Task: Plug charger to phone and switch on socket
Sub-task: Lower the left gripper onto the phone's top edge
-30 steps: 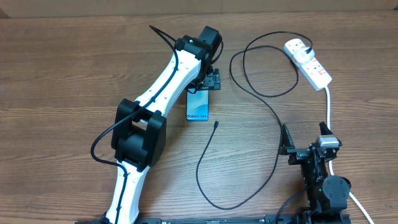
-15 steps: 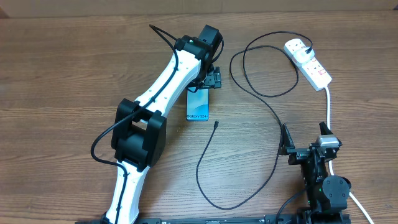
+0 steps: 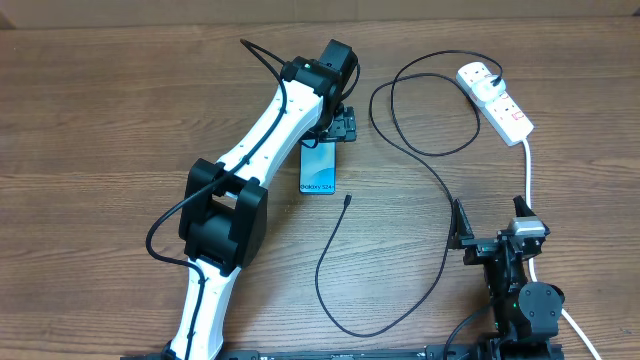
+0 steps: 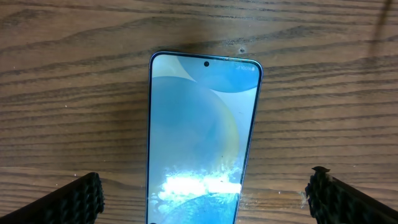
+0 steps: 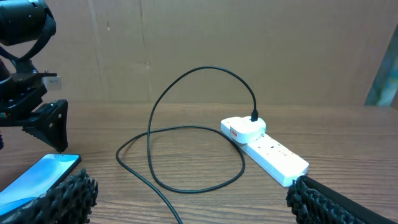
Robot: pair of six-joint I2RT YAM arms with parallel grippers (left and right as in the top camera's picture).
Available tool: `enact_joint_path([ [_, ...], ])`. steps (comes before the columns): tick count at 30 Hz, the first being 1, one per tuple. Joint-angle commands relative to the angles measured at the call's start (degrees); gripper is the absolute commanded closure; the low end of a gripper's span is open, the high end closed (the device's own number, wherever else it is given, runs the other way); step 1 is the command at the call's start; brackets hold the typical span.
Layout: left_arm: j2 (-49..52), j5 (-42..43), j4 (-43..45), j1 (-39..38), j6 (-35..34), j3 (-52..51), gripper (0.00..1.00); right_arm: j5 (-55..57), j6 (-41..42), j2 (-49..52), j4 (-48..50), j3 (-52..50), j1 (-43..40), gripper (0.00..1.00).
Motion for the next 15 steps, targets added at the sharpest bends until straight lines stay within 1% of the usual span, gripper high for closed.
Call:
enact_joint_path([
  [1, 0.6, -0.3, 0.2, 0.0, 0.8, -0.4, 0.00, 0.3, 0.2, -0.6, 0.3, -0.6, -0.4, 0.00],
  [15, 0.6, 0.0, 3.3, 0.1, 2.1, -4.7, 0.00, 0.3, 0.2, -0.6, 0.3, -0.6, -0.4, 0.00],
])
